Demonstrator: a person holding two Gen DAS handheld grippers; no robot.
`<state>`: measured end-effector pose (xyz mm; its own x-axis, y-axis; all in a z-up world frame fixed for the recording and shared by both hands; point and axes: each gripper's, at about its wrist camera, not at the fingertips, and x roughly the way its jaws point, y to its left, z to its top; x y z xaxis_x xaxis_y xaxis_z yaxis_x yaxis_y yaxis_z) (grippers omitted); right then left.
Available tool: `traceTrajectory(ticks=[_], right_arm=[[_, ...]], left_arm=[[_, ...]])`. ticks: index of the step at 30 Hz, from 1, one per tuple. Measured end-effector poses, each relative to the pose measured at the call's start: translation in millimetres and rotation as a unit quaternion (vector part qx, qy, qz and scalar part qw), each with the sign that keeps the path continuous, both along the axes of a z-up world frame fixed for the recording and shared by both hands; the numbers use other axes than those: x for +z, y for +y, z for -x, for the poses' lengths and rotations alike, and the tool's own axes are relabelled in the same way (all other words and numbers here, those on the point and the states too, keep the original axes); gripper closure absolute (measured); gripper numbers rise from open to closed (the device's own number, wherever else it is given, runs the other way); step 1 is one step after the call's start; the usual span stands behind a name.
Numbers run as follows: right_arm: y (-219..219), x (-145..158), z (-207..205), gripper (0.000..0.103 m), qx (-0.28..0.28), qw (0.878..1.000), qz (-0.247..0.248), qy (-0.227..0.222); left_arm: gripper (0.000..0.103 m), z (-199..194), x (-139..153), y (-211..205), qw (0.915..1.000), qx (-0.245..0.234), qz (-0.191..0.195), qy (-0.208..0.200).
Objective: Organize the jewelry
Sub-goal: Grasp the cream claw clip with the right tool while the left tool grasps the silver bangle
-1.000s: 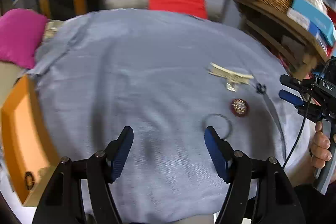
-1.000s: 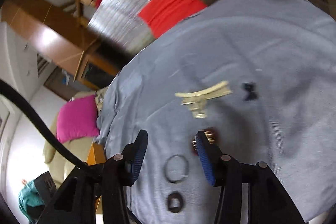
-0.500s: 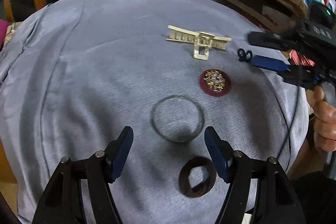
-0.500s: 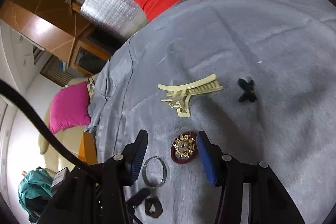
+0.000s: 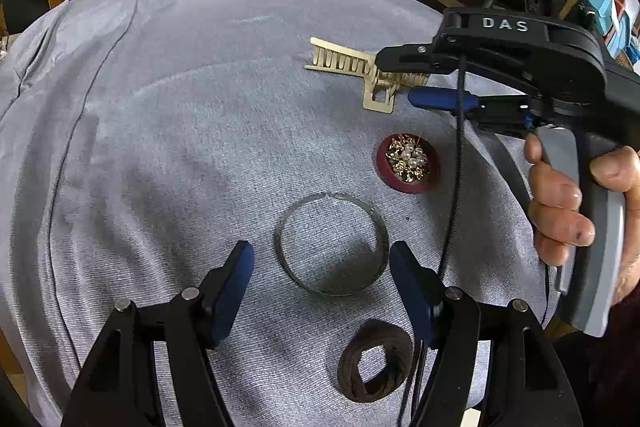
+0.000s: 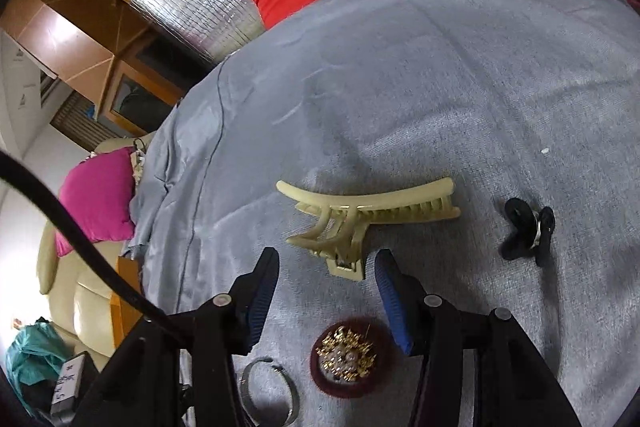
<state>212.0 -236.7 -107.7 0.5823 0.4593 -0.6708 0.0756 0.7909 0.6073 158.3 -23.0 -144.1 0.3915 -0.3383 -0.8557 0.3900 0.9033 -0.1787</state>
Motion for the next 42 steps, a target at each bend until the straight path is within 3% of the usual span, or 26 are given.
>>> traceTrajectory(ticks=[9, 11, 14, 20, 30, 42], right_arm=[[11.7, -4.3, -14.7, 0.048, -0.02, 0.999, 0.031, -0.001], [13.2, -4.9, -16.8, 0.048, -0.025, 0.999, 0.039, -0.002], [16.9, -5.4, -20.1, 0.066, -0.021, 0.998, 0.064, -0.001], [16.5, -1.5, -15.3, 0.068, -0.019, 0.996, 0.083, -0.018], [3.0, 29.5, 8.5, 0.069, -0.023, 0.995, 0.058, -0.081], [2.9, 45.4, 21.6, 0.069, -0.023, 0.994, 0.035, -0.101]], left_arm=[[0.033, 1.9, -3.7, -14.5, 0.9999, -0.01, -0.001, -0.005], [0.041, 1.0, -5.1, -15.3, 0.9999, -0.006, -0.004, -0.01], [0.041, 2.3, -5.3, -13.5, 0.9999, -0.005, 0.004, -0.013], [0.041, 2.7, -1.8, -4.8, 0.9998, 0.001, 0.007, -0.019], [0.041, 0.7, 14.5, 16.7, 0.9984, 0.03, 0.018, -0.044], [0.041, -3.0, 18.4, 48.4, 0.9947, 0.079, 0.018, -0.064]])
